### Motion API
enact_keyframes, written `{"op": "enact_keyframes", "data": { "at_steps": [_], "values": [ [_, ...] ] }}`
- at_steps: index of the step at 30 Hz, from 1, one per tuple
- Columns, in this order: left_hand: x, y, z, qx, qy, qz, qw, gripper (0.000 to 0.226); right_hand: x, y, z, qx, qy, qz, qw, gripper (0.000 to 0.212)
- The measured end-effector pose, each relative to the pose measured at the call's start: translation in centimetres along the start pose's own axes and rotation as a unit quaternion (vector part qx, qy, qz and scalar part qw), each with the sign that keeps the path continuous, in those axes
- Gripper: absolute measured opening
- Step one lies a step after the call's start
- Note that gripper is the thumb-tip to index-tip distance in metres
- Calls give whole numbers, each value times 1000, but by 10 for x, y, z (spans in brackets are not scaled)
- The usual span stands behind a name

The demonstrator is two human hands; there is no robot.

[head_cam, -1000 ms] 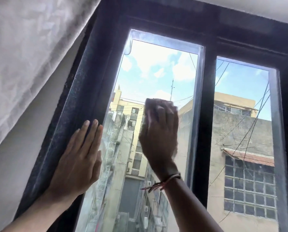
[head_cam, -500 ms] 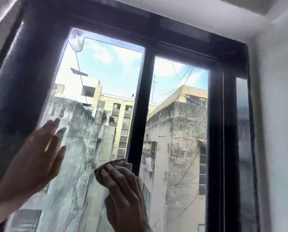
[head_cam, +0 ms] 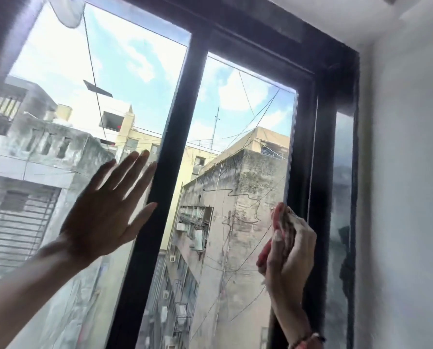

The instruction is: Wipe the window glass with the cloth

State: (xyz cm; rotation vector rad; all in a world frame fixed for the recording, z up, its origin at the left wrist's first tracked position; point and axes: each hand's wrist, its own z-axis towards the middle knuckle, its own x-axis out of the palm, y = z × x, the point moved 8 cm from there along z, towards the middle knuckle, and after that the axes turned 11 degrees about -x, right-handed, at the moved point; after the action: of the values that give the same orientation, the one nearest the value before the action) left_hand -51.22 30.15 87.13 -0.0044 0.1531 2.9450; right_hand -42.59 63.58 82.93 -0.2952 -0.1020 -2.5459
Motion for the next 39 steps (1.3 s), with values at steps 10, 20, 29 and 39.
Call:
{"op": "enact_keyframes", "data": {
  "at_steps": [10, 20, 29, 39],
  "values": [
    [1, -2, -5, 9, -8, -20, 1000, 70, 36, -20, 35, -89, 28, -259, 961, 43],
    [0, -3, -5, 9, -15, -14, 1000, 68, 103, 26, 20, -200, 118, -232, 944, 54],
    [-1, -6, -5, 8, -33, 3, 999, 69, 111, 47, 67, -170, 52, -171, 969, 48],
    [-3, -6, -5, 3, -25, -7, 1000, 67, 100, 35, 94, -103, 28, -187, 976, 49]
  ]
}}
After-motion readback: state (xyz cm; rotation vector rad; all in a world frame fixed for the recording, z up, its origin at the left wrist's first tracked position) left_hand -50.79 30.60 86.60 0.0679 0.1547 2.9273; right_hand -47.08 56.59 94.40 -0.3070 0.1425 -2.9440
